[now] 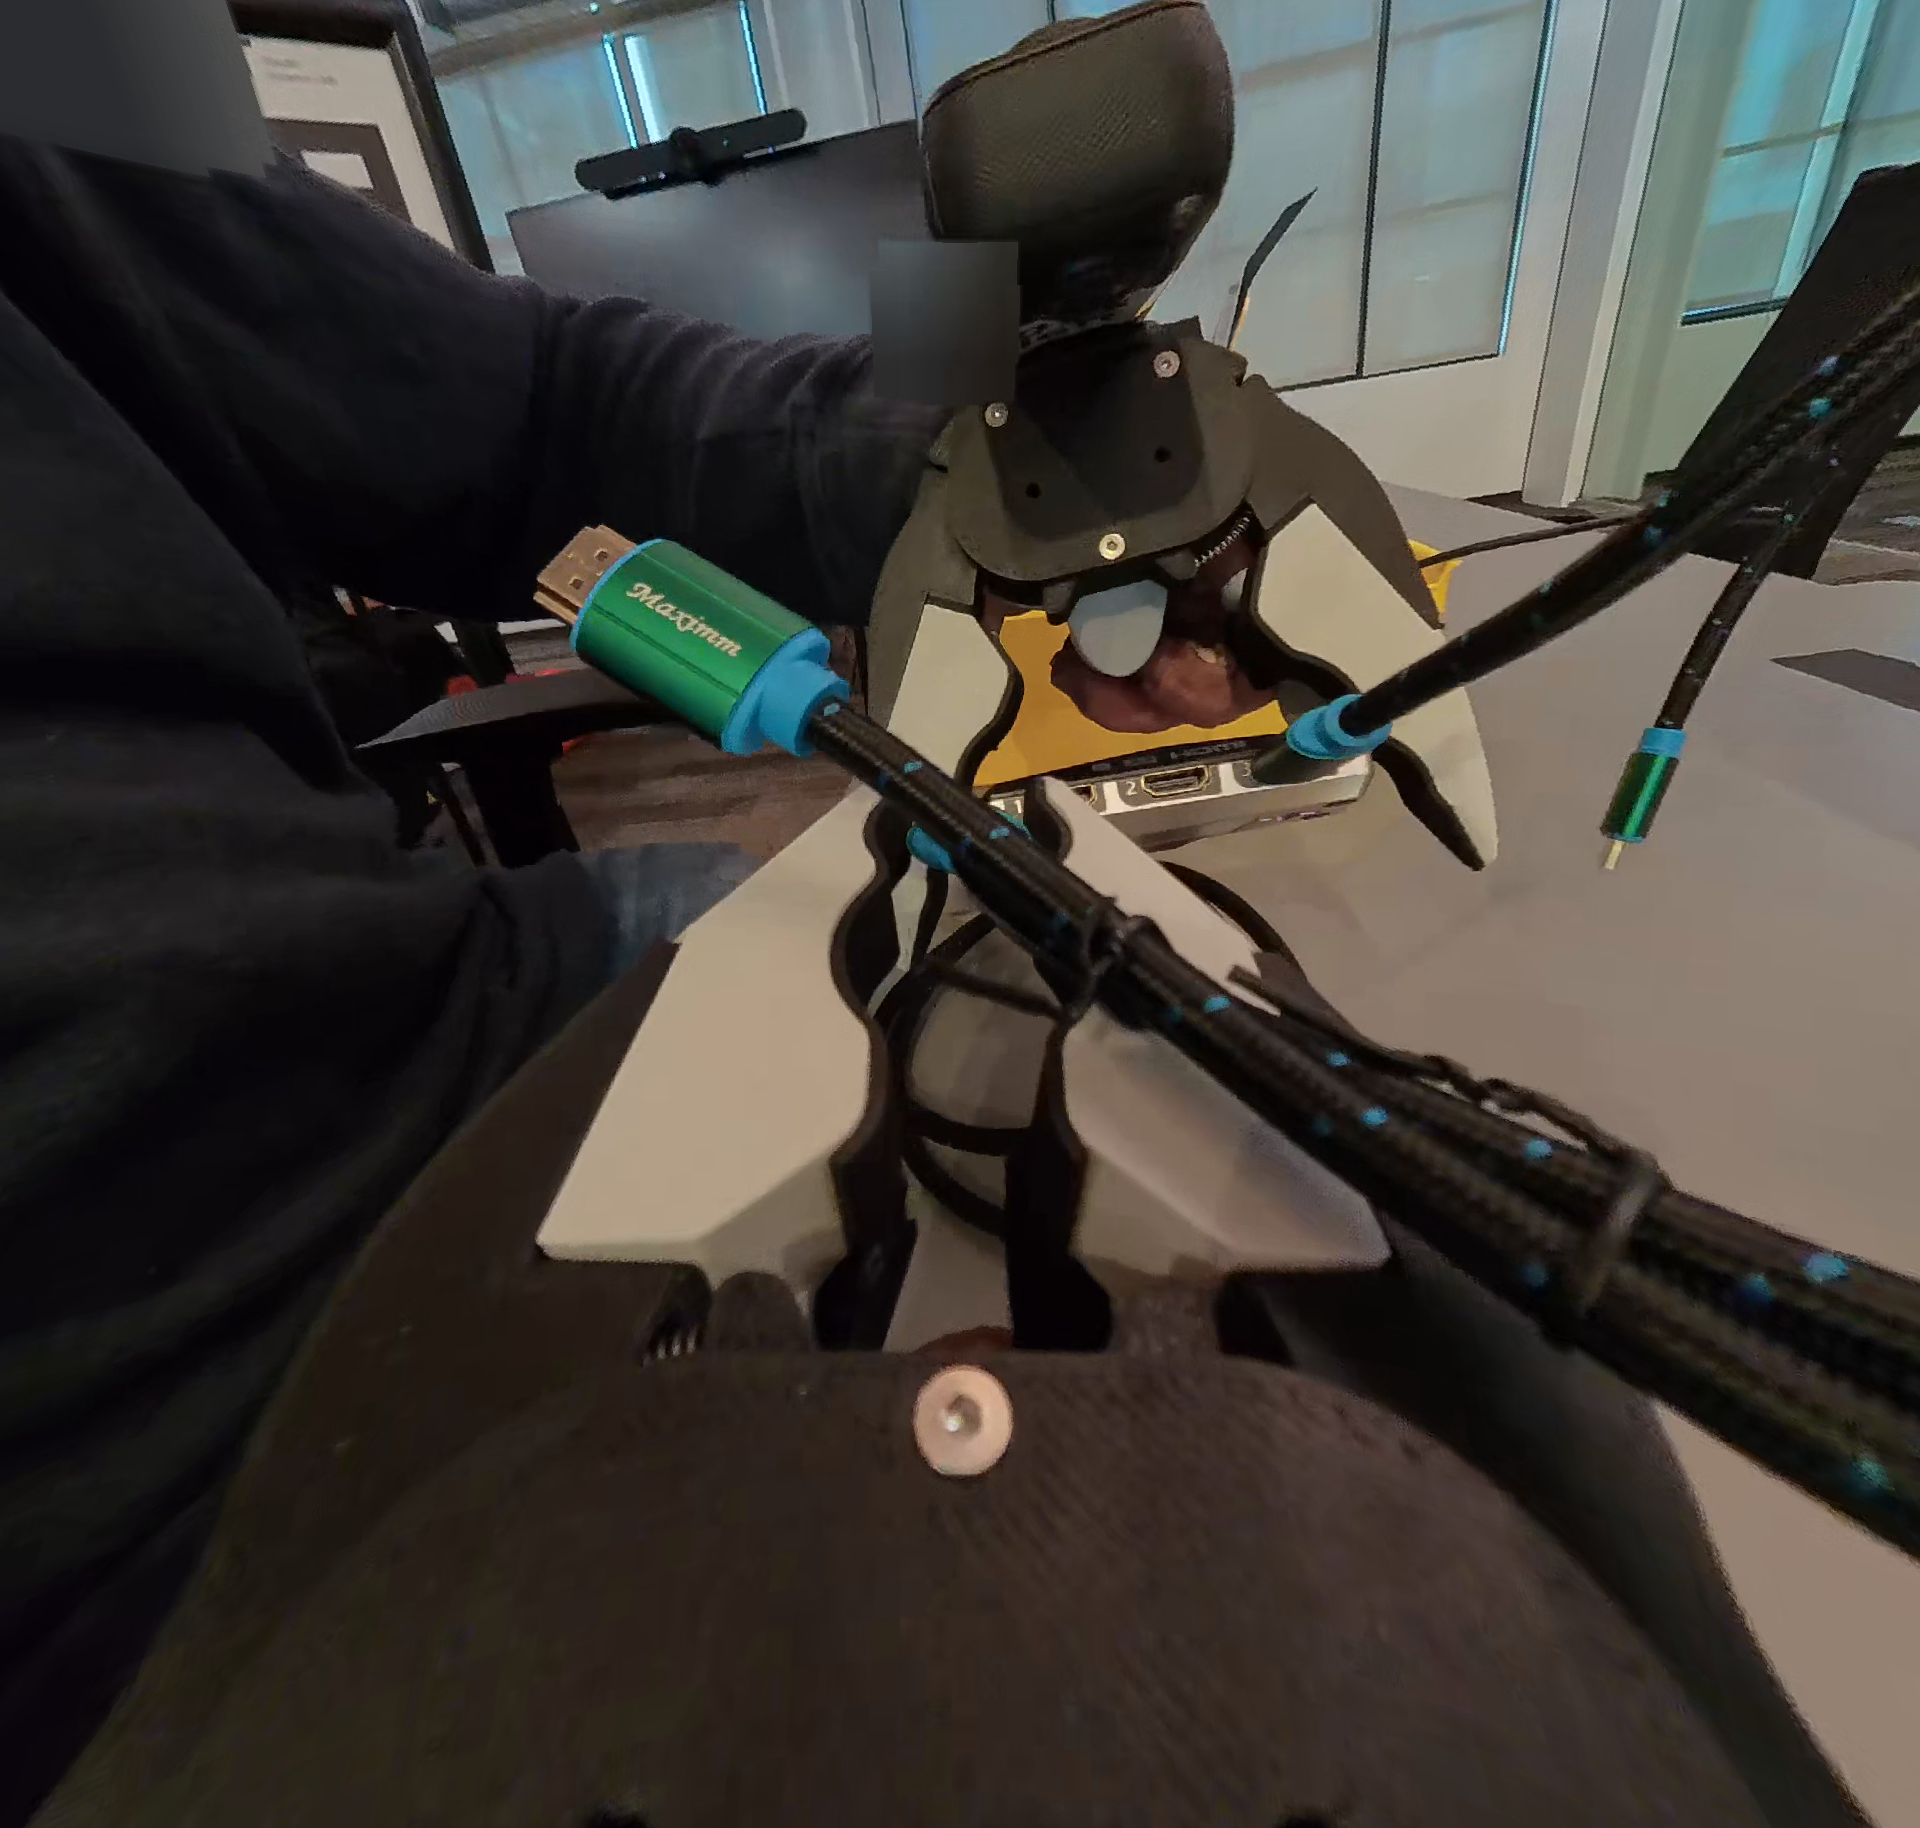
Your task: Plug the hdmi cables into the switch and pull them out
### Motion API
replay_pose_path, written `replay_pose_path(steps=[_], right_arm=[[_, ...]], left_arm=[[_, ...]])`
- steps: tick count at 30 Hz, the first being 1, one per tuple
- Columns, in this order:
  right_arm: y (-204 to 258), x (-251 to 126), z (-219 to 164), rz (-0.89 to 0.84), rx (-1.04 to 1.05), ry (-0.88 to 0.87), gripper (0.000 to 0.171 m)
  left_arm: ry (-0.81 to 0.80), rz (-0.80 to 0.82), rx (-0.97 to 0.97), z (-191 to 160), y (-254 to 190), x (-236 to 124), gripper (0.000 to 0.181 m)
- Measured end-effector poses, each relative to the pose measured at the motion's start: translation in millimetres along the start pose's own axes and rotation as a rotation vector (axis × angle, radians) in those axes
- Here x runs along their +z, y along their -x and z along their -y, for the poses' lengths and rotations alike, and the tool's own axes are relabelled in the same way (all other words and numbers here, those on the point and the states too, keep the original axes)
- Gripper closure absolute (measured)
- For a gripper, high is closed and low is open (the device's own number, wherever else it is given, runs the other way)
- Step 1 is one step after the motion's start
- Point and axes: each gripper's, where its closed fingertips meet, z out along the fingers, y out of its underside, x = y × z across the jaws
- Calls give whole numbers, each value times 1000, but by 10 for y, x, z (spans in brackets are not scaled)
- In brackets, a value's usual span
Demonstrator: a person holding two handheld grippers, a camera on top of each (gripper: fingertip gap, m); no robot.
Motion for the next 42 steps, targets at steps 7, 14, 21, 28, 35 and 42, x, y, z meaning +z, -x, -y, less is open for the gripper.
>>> replay_pose_path(steps=[7,14,21,28,35,42], right_arm=[[161,-50,213,-48,-12,78,150],[291,-402,694,-193,13,91,150],[221,-1306,790,-461,186,53,150],[123,-2146,178,-685,451,118,151],[71,-2406,-319,-716,674,234,135],[175,-2602,-405,-747,739,290,115]], left_arm=[[-39,58,-21,-27,58,-98,43],[-70,104,-32,-54,73,-194,43],[-76,114,-54,-146,65,-186,43],[-103,115,-60,-130,54,-206,43],[-99,101,-61,-144,23,-204,43],[-102,95,-72,-181,16,-214,43]])
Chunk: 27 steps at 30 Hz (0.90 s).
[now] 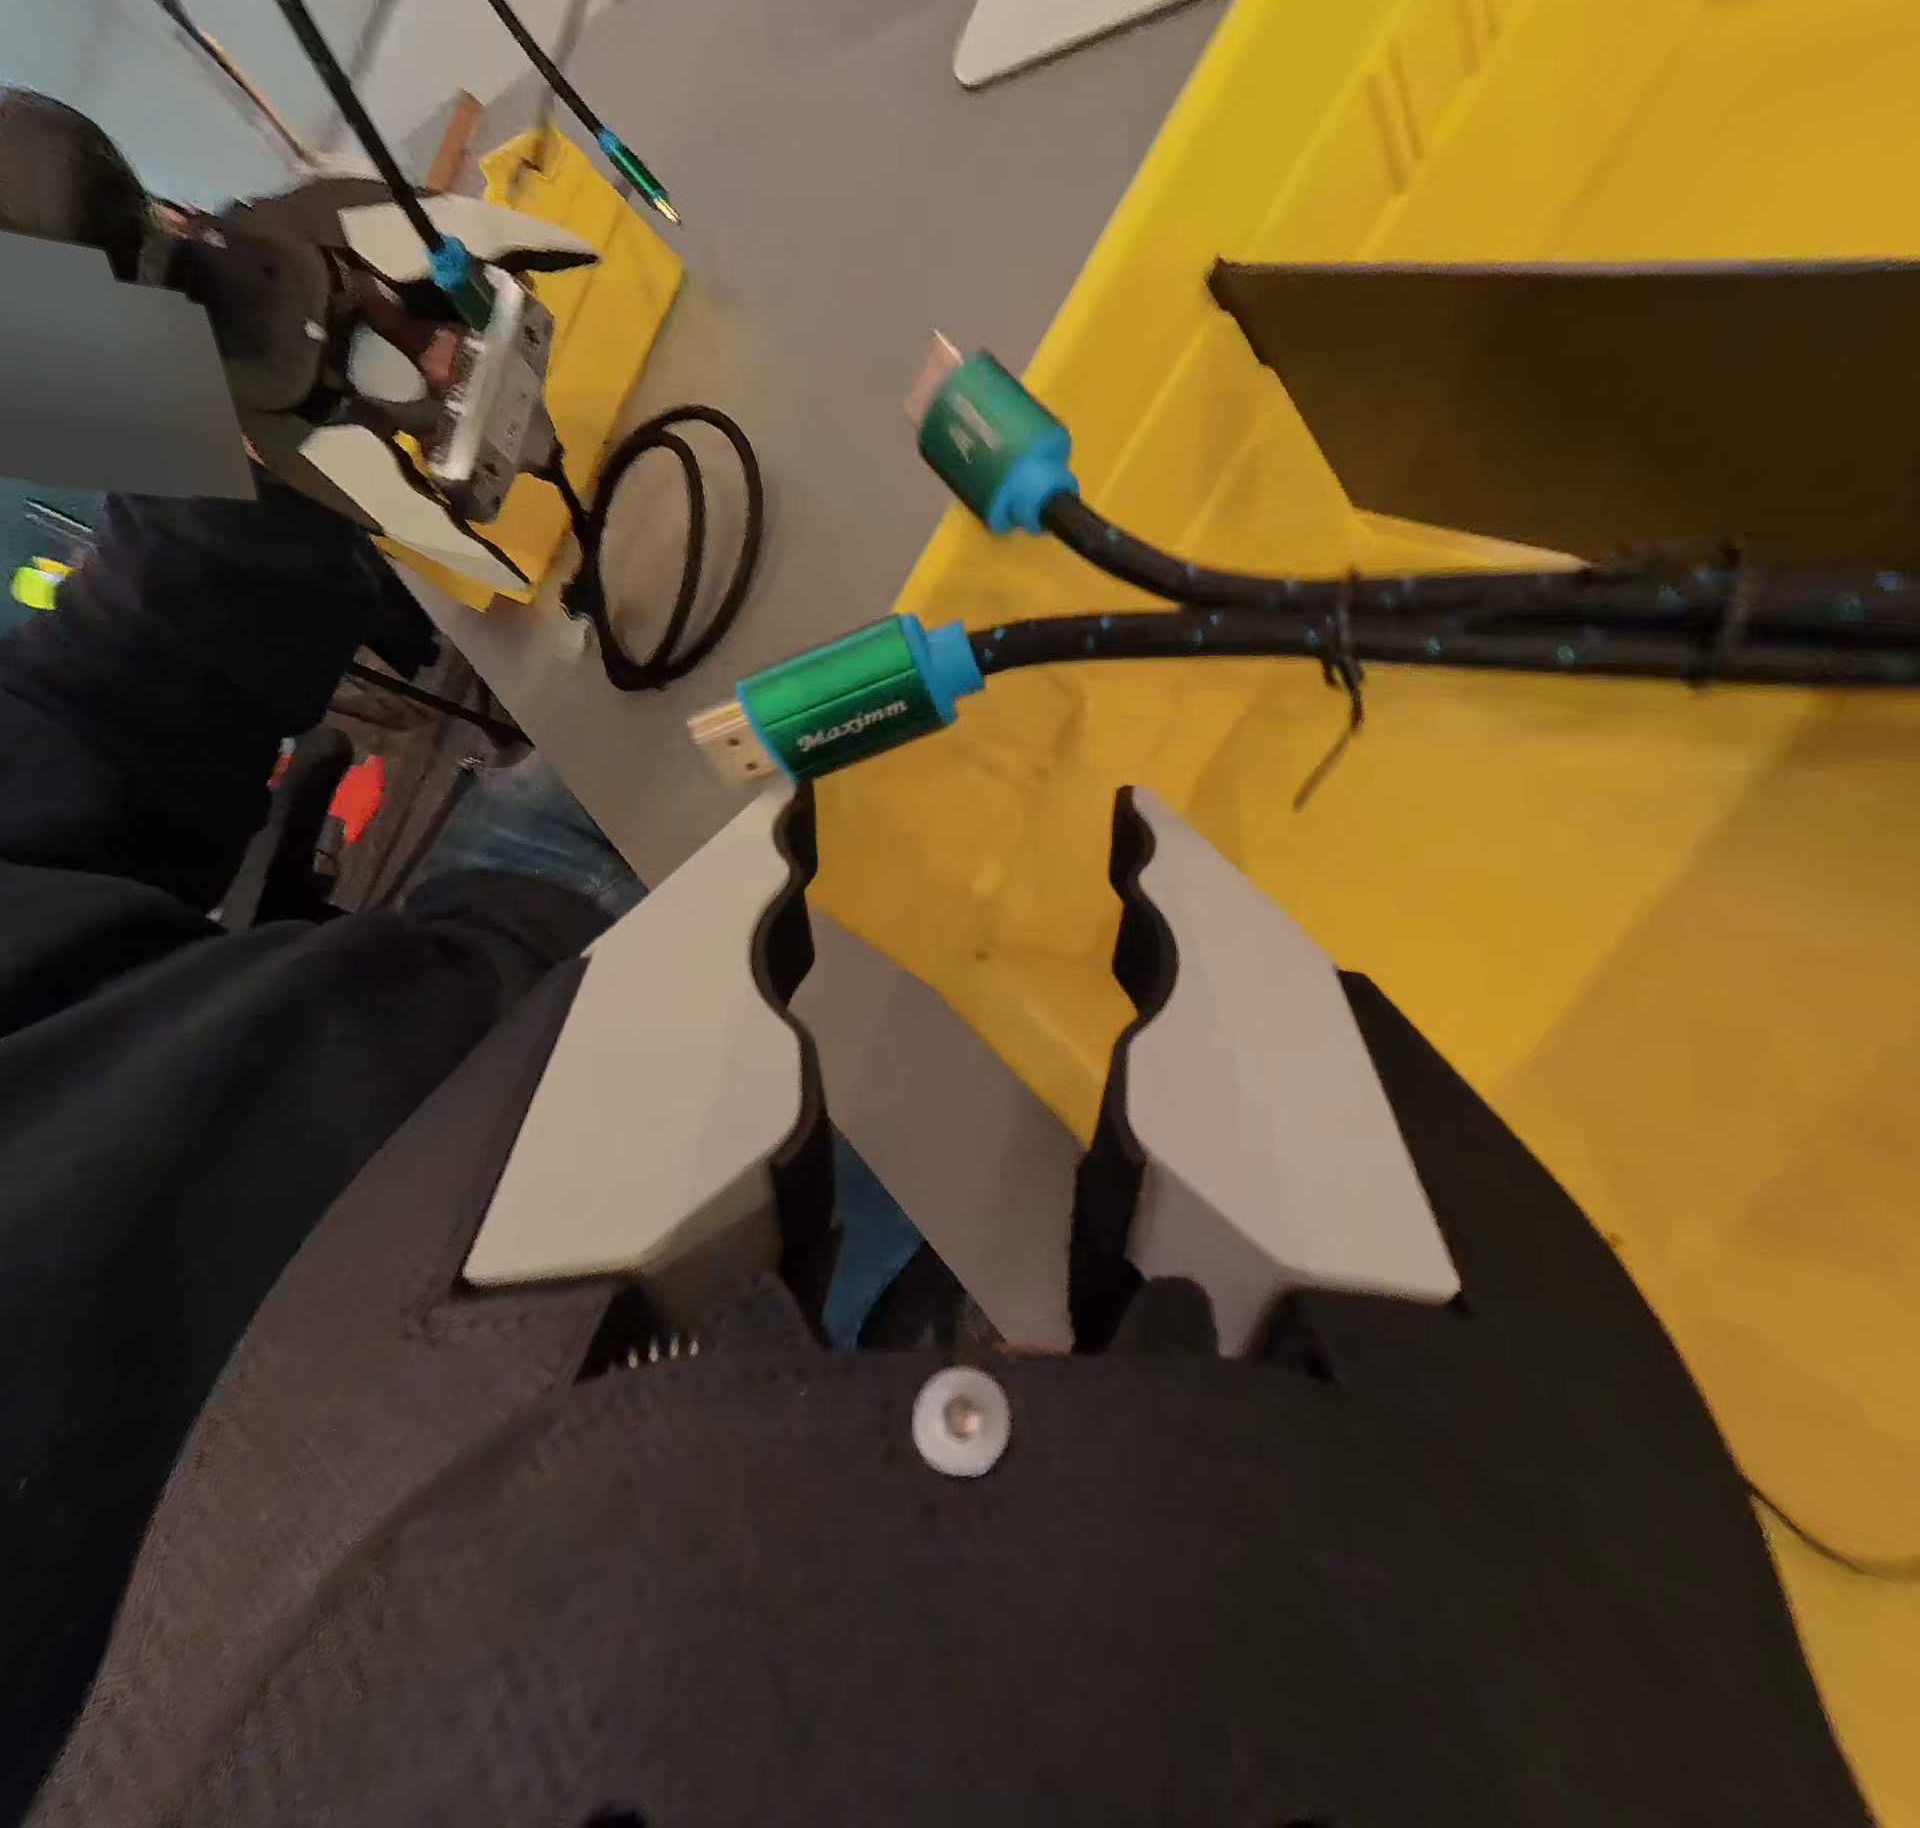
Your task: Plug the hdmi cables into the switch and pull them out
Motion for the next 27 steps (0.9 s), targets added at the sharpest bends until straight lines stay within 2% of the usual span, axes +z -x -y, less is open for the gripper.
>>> replay_pose_path(steps=[5,8,10,13,16,19,23,26,27], right_arm=[[154,-187,-69,17,-57,43,117],[191,-341,119,-27,-131,-15,121],[109,-396,212,-115,-169,-24,131],[46,-388,310,-180,-217,-35,131],[199,-297,438,-188,-303,-72,135],[645,-28,555,-114,-440,-91,130],[1467,595,565,126,-552,-65,121],[1900,1067,612,263,-619,-72,125],[1939,1238,633,266,-637,-60,125]], left_arm=[[-5,-10,-8,-17,-3,15,43],[-9,-10,-7,-8,-8,7,43],[-11,-5,-7,-3,-9,2,43],[-17,3,-7,4,-12,-18,43],[-28,16,-4,11,-16,-54,43],[-26,14,9,15,-39,-85,43],[-31,22,35,50,-64,-120,43],[-37,34,49,81,-94,-134,44],[-47,36,56,99,-110,-148,53]])
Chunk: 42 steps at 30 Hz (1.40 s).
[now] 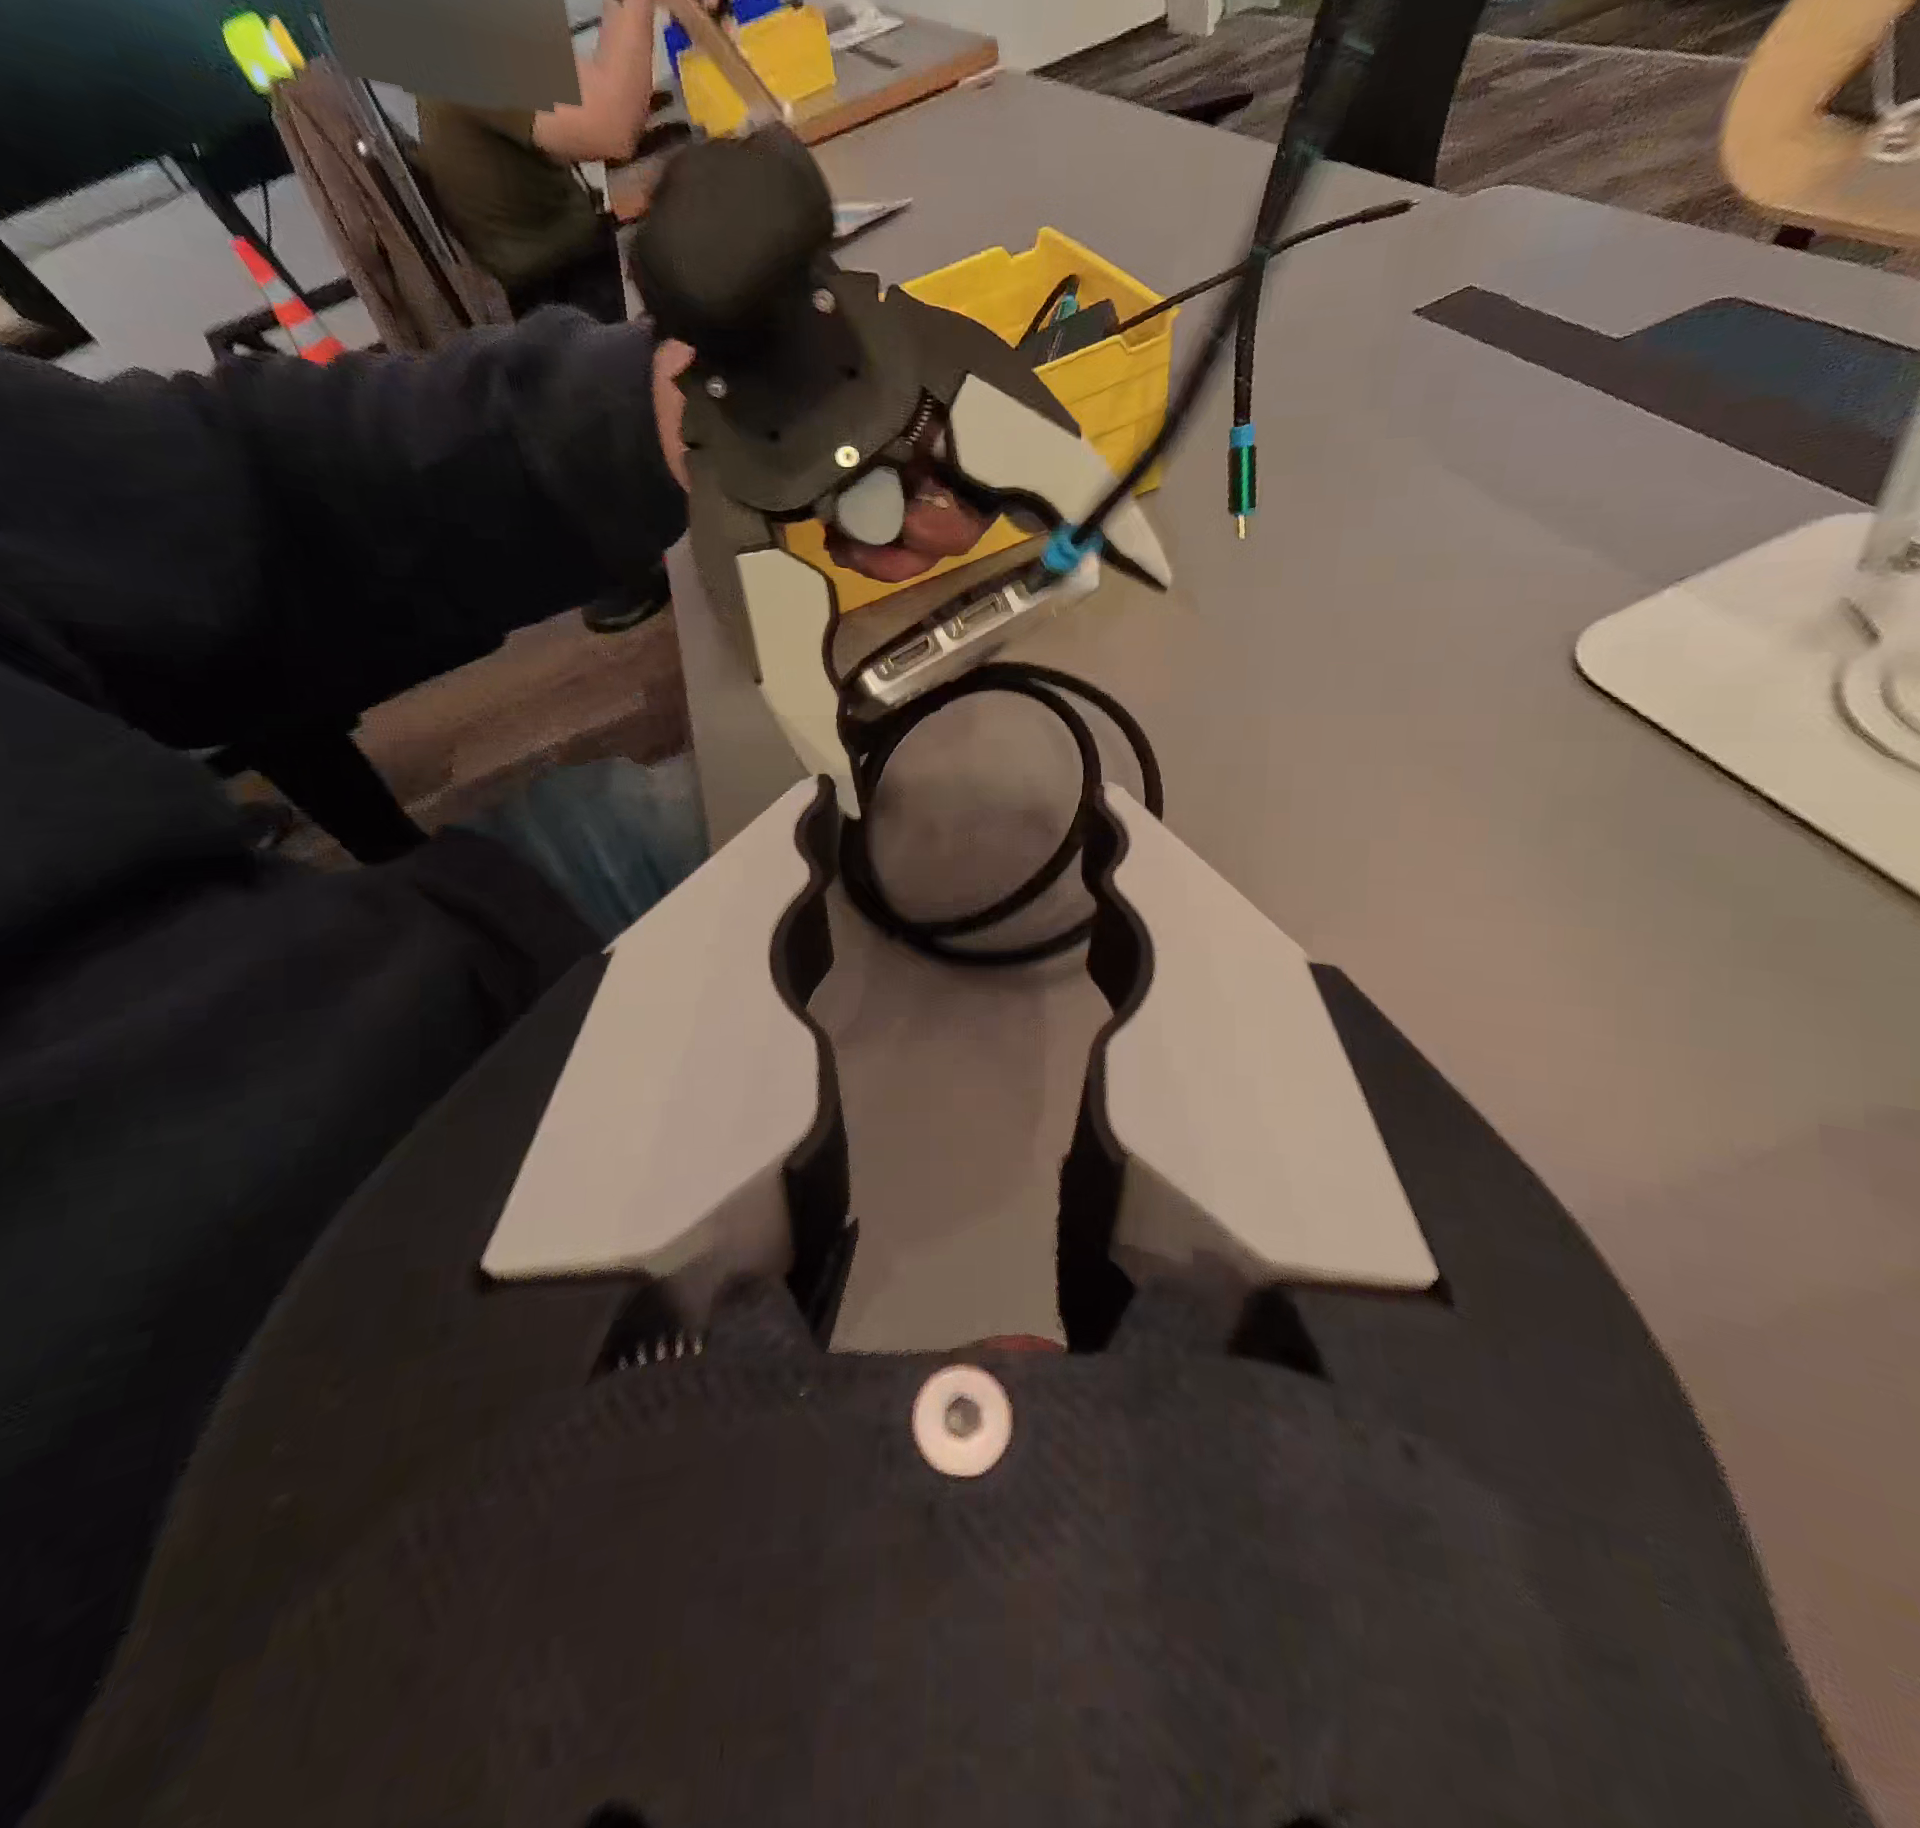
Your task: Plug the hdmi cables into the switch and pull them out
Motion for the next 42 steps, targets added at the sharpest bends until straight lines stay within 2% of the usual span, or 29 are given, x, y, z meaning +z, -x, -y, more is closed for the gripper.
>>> replay_pose_path(steps=[6,12,15,20,22,24,25,26,27,32,40,42], right_arm=[[-125,790,-55,63,-141,52,113],[-91,1020,7,182,-183,-52,113],[-14,1117,-90,234,-219,-21,122],[17,1184,-131,272,-265,-21,164],[3,1199,-125,274,-271,-31,168],[-20,1209,-147,271,-267,-15,163],[-68,1215,-146,241,-274,-14,154],[-98,1207,-137,220,-285,-22,133],[-90,1182,-129,228,-293,-33,140],[-78,1183,-193,264,-283,-15,132],[-35,1161,-204,329,-232,-118,144],[-27,1161,-217,321,-243,-113,141]], left_arm=[[-35,14,-5,41,-41,-15,53],[-35,-30,2,5,-229,87,54],[-34,-52,22,2,-332,153,54],[-34,-99,38,-31,-435,212,53],[-41,-115,39,-32,-445,199,52],[-39,-117,37,-56,-423,200,54],[-39,-117,37,-70,-411,201,54],[-43,-125,39,-70,-413,198,54],[-50,-129,36,-64,-408,194,54],[-85,-164,29,-30,-428,170,54],[-115,-160,9,-2,-400,176,54],[-128,-169,-3,13,-399,166,54]])
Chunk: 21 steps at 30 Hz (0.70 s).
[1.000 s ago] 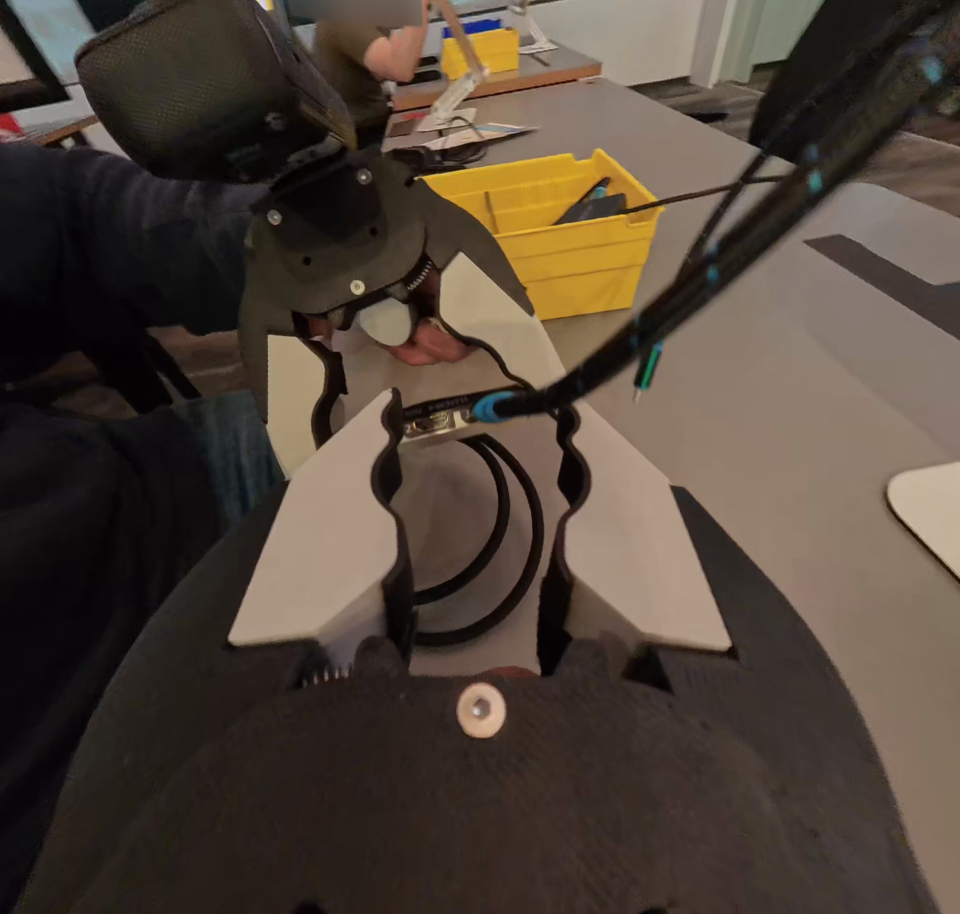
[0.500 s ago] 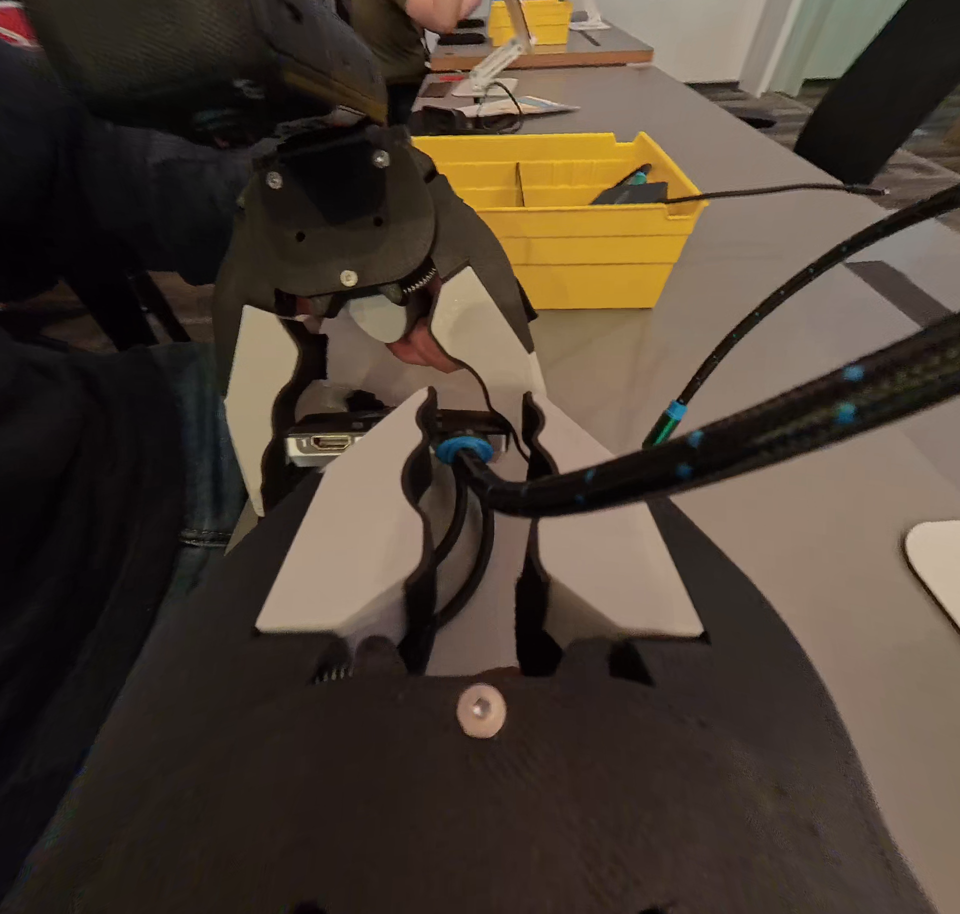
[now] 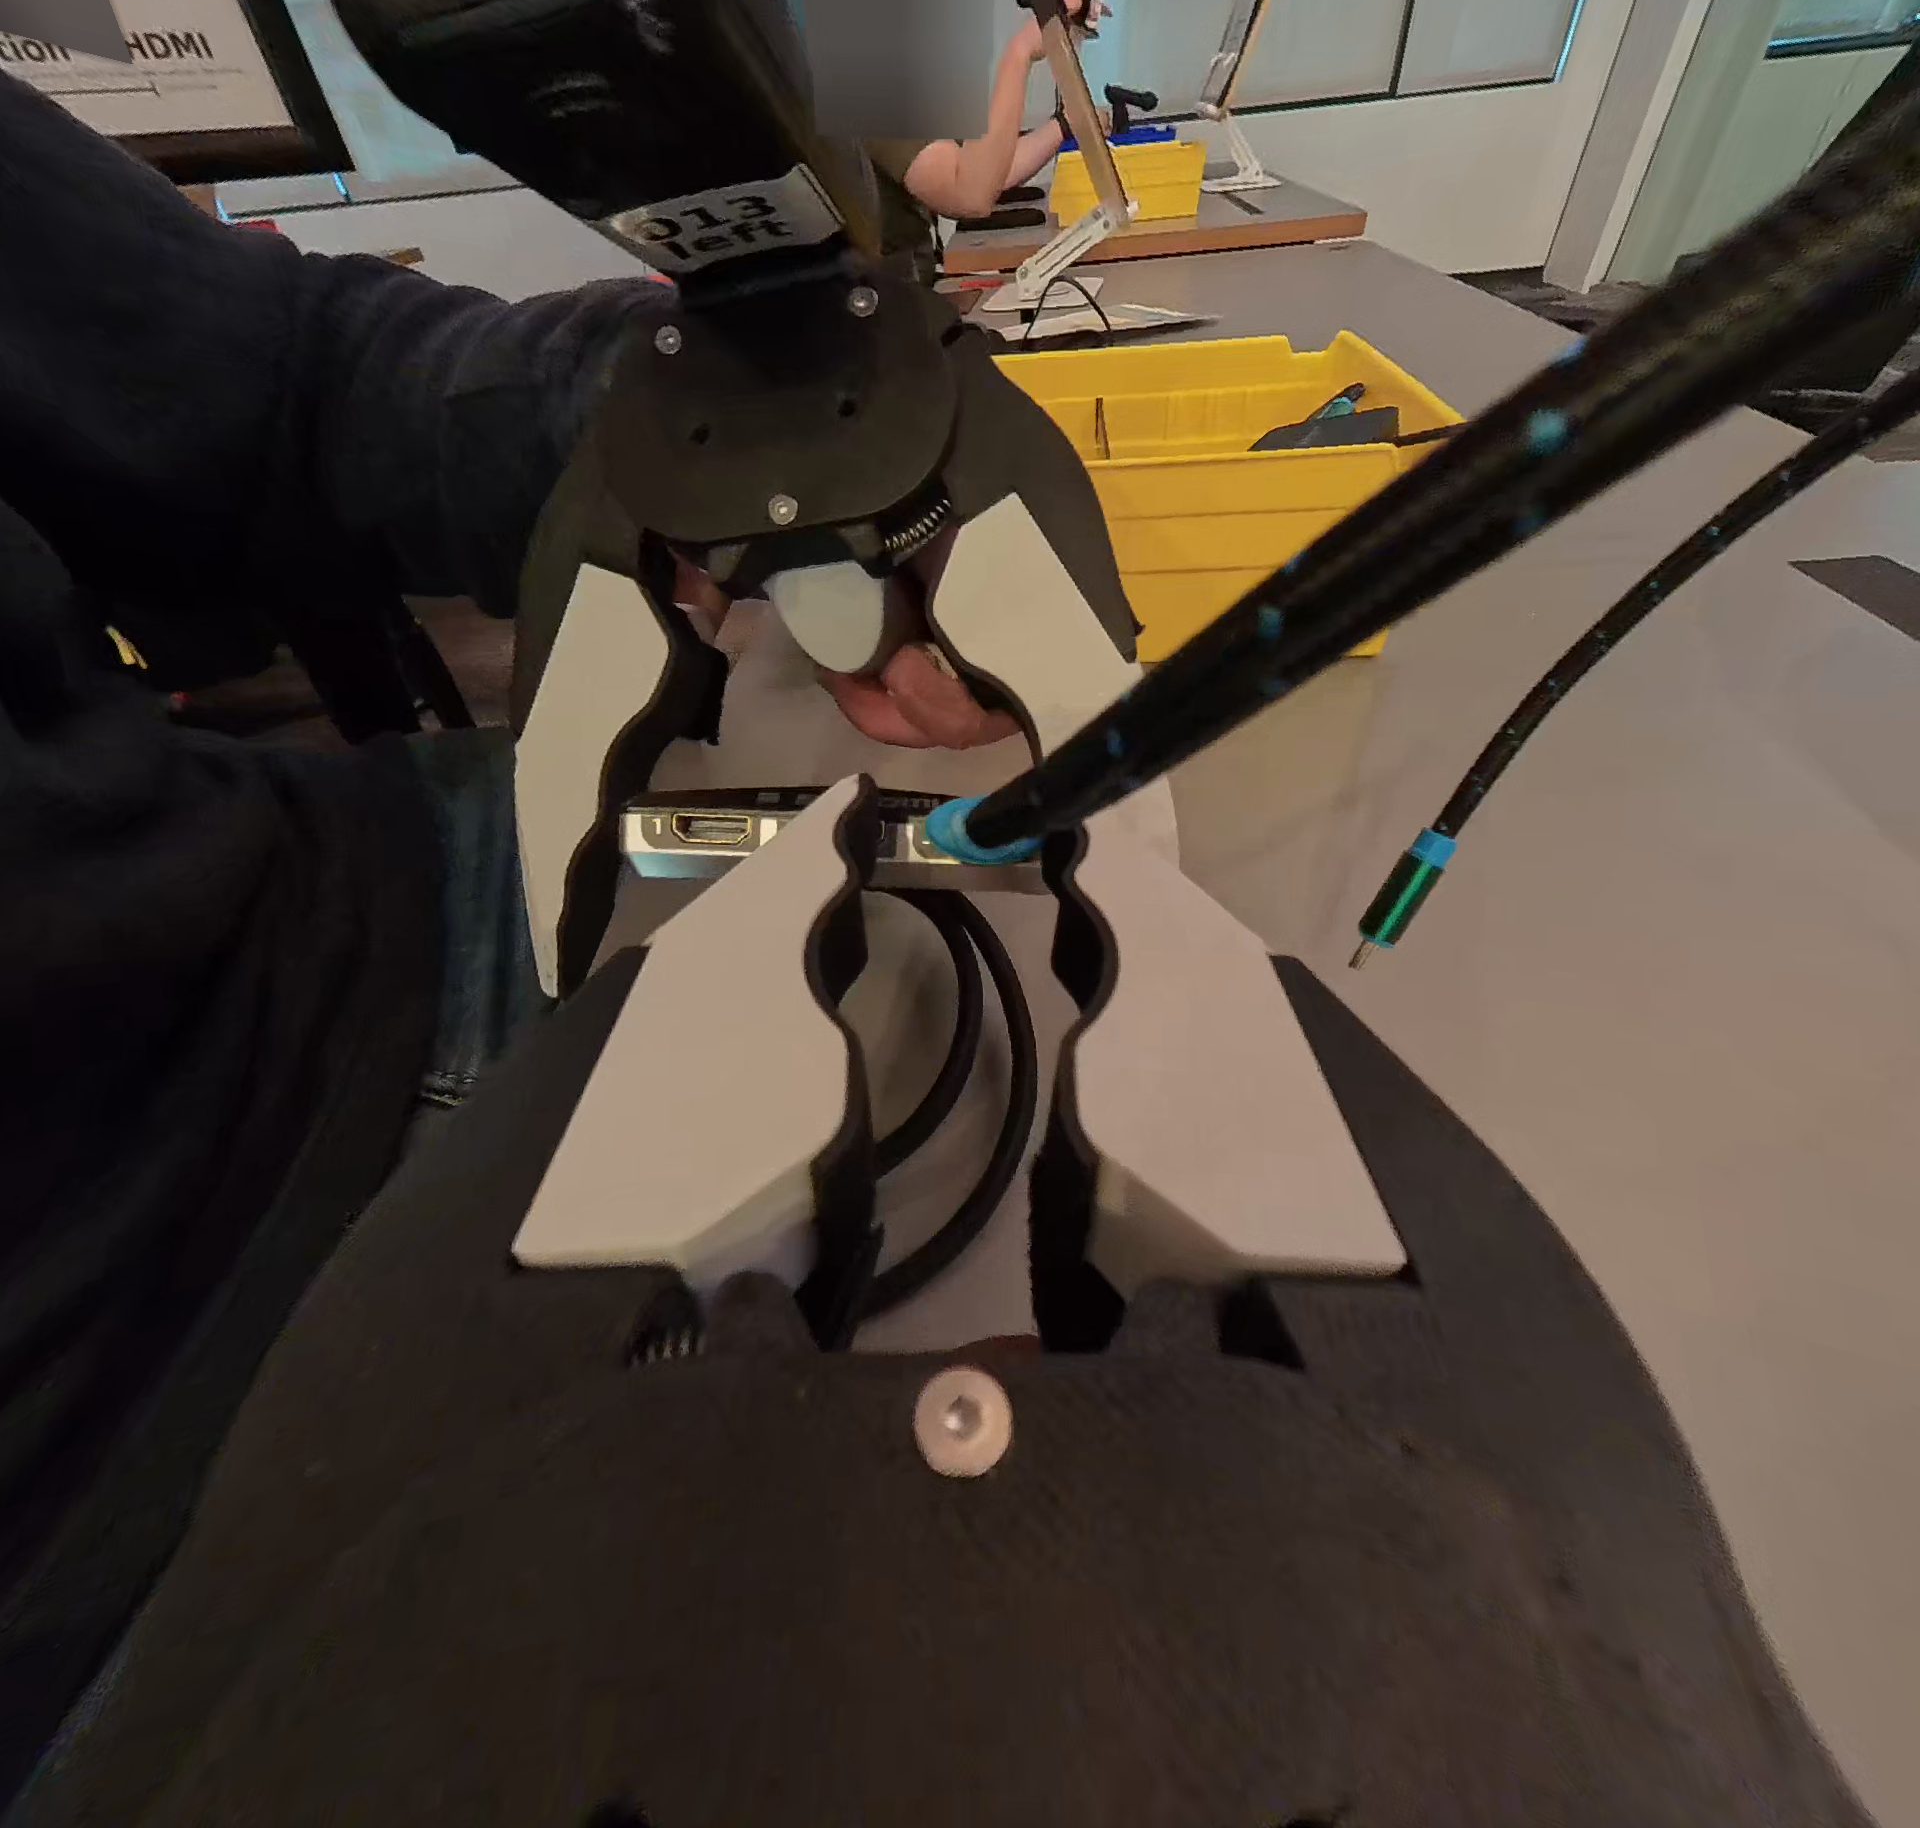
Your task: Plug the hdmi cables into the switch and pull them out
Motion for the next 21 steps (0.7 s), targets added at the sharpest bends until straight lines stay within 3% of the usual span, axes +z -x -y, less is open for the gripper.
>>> replay_pose_path(steps=[4,9,14,21], right_arm=[[-41,-20,-30,-14,-4,15,151],[-76,-31,-19,-42,-15,12,151],[-129,-116,72,-68,-11,-54,152],[-206,-121,141,-136,20,-78,152]], left_arm=[[-3,-3,-2,12,-4,19,54],[-14,14,-31,6,37,1,55],[-3,66,-121,-105,199,-213,40],[-19,416,-113,-142,305,-137,45]])
